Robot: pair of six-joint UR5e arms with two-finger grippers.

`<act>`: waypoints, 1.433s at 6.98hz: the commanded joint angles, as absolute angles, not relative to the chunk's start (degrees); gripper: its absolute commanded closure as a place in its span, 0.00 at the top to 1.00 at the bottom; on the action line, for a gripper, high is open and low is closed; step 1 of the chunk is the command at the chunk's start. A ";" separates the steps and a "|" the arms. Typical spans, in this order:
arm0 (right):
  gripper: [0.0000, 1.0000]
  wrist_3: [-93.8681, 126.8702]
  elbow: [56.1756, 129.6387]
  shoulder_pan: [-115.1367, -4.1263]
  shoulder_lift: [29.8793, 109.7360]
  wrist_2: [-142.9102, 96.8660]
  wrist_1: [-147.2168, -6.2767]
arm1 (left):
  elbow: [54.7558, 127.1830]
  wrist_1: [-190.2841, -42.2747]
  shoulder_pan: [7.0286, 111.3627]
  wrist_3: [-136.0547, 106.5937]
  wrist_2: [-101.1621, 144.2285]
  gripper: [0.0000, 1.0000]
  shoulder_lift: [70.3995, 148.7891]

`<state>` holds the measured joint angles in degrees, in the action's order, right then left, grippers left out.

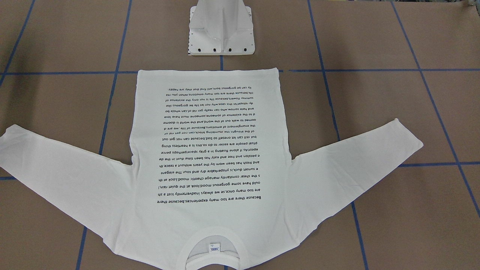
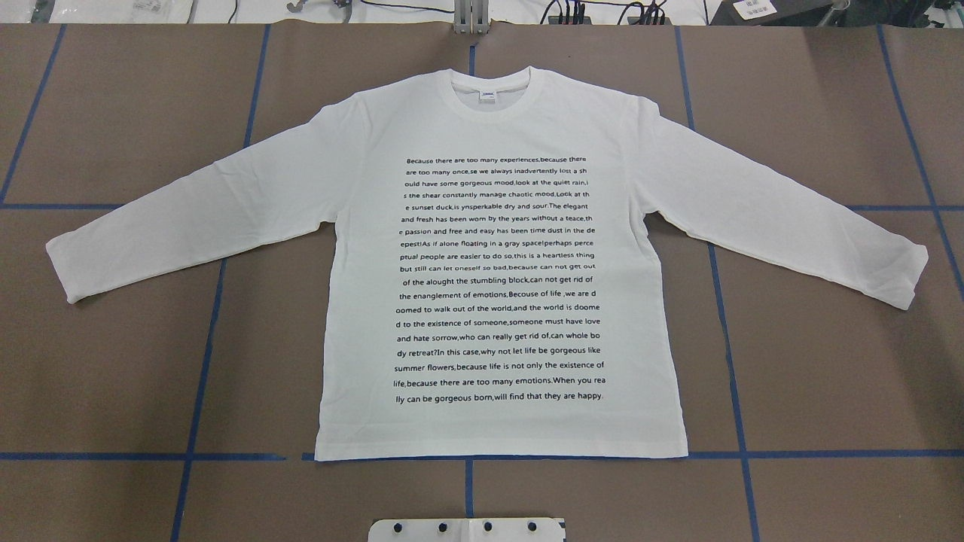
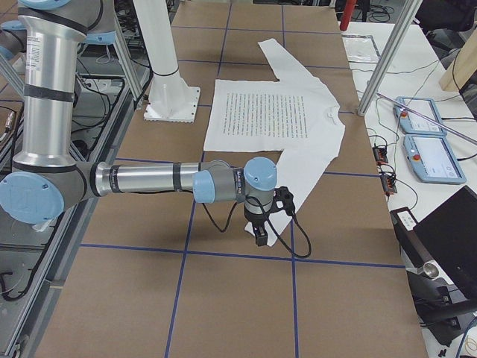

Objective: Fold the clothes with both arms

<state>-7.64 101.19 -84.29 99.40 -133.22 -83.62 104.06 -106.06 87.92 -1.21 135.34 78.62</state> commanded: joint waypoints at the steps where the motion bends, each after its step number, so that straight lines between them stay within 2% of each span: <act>1: 1.00 -7.30 99.68 -84.20 101.34 -133.42 -79.19 | 104.94 -106.43 87.89 -1.40 140.53 1.00 78.31; 5: 1.00 -4.59 93.80 -83.23 100.29 -137.28 -76.83 | 105.29 -106.44 87.89 -1.32 140.71 1.00 78.22; 6: 1.00 1.09 92.04 -81.75 99.33 -137.37 -73.51 | 105.29 -106.44 87.89 -1.41 140.80 1.00 78.22; 8: 0.98 14.87 82.76 -77.80 94.08 -137.55 -63.42 | 105.21 -106.44 87.89 -1.41 140.71 1.00 78.22; 10: 0.91 28.78 81.30 -73.15 91.50 -137.38 -60.38 | 105.03 -106.52 87.89 -1.32 140.71 1.00 78.22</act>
<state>20.67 82.79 -76.02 93.14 -137.60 -62.38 105.06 -106.49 87.89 -1.35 140.72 78.22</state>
